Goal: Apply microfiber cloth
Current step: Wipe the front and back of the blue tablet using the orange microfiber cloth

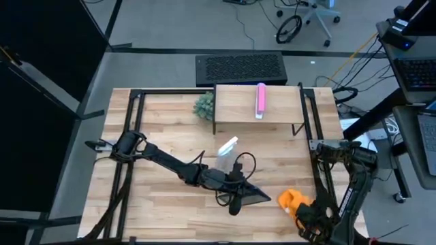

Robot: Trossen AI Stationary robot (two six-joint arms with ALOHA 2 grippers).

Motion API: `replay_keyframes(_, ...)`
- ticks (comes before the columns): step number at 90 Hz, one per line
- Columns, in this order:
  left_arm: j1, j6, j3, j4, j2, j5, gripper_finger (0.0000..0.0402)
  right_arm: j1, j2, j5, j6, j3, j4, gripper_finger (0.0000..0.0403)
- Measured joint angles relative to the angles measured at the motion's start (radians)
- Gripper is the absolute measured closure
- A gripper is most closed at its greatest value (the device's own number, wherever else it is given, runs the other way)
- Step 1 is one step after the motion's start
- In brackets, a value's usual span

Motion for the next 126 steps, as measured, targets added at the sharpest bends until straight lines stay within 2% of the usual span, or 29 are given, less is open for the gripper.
replay_keyframes(10,0.000,0.000,0.000,0.000,0.000,0.012,0.0392,0.000,-0.043,0.014,-0.059,0.086,-0.018,0.0145)
replay_keyframes(18,0.000,0.012,0.000,0.000,0.000,0.012,0.0392,0.001,-0.077,0.098,-0.057,0.137,-0.047,0.0124)
replay_keyframes(36,-0.001,0.068,0.000,0.004,0.000,0.038,0.0392,-0.005,-0.103,0.598,-0.101,0.166,-0.005,0.0117)
replay_keyframes(45,-0.006,0.080,0.000,0.007,0.000,0.041,0.0392,-0.030,-0.091,0.771,-0.125,0.143,0.002,0.0122)
replay_keyframes(51,-0.008,0.099,0.000,0.010,0.000,0.042,0.0392,-0.068,-0.075,0.835,-0.131,0.121,0.004,0.0125)
replay_keyframes(59,-0.013,0.136,-0.001,0.015,0.000,0.060,0.0392,-0.133,-0.044,0.842,-0.198,0.098,0.034,0.0131)
replay_keyframes(80,-0.025,0.204,-0.001,0.040,0.000,0.068,0.0392,-0.255,-0.027,0.811,-0.545,0.093,0.226,0.0166)
replay_keyframes(90,-0.033,0.242,-0.001,0.050,0.000,0.076,0.0392,-0.293,-0.027,0.716,-0.602,0.093,0.261,0.0222)
replay_keyframes(107,-0.040,0.298,-0.001,0.064,0.000,0.095,0.0388,-0.303,-0.027,0.665,-0.691,0.093,0.320,0.0375)
replay_keyframes(126,-0.041,0.196,-0.001,-0.031,-0.010,0.096,0.0337,-0.273,-0.027,0.616,-0.696,0.093,0.272,0.0392)
